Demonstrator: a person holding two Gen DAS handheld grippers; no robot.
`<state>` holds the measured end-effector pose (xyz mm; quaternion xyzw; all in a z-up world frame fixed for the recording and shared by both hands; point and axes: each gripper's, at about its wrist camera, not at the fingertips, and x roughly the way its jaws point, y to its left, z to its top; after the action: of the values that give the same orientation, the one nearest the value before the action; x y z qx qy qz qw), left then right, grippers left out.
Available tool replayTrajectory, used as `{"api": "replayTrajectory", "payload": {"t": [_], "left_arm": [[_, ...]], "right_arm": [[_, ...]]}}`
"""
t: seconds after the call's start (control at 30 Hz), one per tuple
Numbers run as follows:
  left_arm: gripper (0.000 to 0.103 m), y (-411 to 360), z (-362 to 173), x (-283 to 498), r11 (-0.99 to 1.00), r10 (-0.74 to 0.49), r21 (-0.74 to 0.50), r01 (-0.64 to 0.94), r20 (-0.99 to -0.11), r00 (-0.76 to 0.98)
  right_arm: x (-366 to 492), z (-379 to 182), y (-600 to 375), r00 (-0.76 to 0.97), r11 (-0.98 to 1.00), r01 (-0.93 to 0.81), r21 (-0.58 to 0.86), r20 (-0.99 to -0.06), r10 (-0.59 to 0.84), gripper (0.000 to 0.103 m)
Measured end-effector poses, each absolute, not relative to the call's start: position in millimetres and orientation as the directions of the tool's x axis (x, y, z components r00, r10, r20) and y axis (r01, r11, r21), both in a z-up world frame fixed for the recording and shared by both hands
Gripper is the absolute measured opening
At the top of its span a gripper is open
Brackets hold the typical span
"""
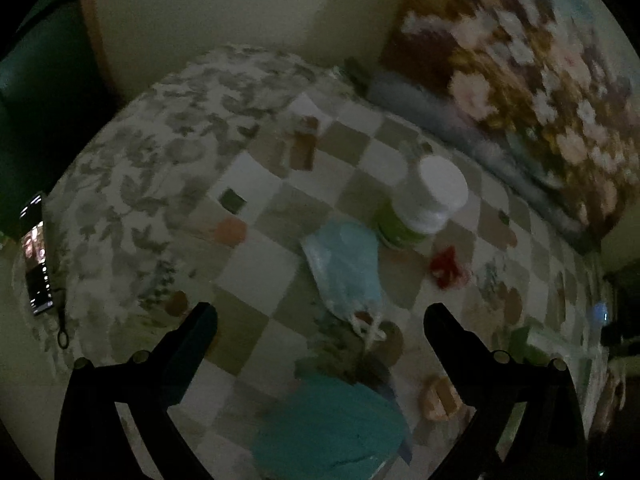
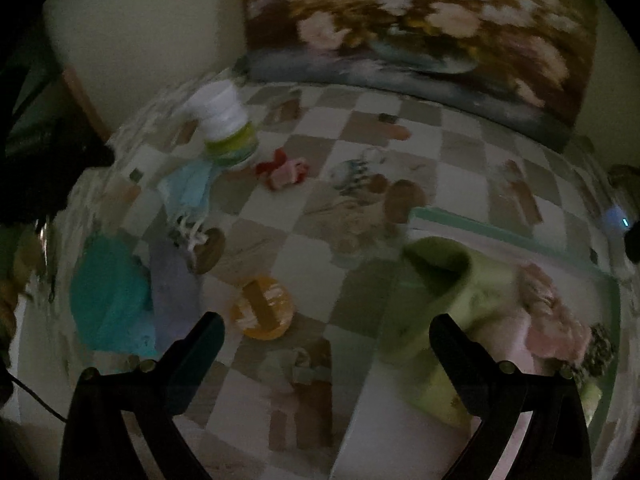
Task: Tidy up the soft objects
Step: 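Grasp the orange round tin with the right tool while the left tool grasps the grey cloth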
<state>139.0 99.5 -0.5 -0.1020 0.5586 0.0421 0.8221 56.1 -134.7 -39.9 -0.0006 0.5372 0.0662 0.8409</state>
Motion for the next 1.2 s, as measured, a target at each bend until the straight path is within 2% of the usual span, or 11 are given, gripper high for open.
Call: {"api": "replayTrajectory", "payload": {"t": [0.27, 0.5, 0.63, 0.8, 1.0, 1.1, 1.2], "left_arm": [[0.102, 71, -16, 142, 0.991, -0.058, -0.087, -0.098, -0.963, 0.264], [0.101, 55, -17, 143, 0.998, -0.054, -0.062, -0.023, -0.964, 0.262], [0.084, 48, -25, 145, 0.998, -0.056, -0.058, -0.001, -0.971, 0.232], [0.080, 48, -31, 145, 0.999, -0.047, -0.049, 0.000, -0.976, 0.213], [0.071, 45, -34, 147, 0.999, -0.044, -0.044, 0.003, -0.978, 0.202], [0.067, 43, -36, 148, 0.999, -0.042, -0.040, 0.014, -0.979, 0.198], [0.065, 40, -36, 147, 0.999, -0.043, -0.039, 0.025, -0.980, 0.196]], "right_arm": [[59, -58, -112, 0.379, 0.979, -0.193, 0.067, -0.915, 0.138, 0.102], [64, -70, -96, 0.343, 0.965, -0.254, 0.069, -0.926, 0.157, 0.090], [65, -77, -91, 0.324, 0.958, -0.277, 0.068, -0.932, 0.160, 0.082], [70, -88, -86, 0.299, 0.953, -0.295, 0.075, -0.940, 0.166, 0.074], [75, -100, -85, 0.290, 0.957, -0.282, 0.066, -0.945, 0.150, 0.064], [77, -100, -85, 0.297, 0.958, -0.277, 0.074, -0.941, 0.159, 0.063], [80, -101, -85, 0.299, 0.956, -0.282, 0.086, -0.939, 0.173, 0.055]]}}
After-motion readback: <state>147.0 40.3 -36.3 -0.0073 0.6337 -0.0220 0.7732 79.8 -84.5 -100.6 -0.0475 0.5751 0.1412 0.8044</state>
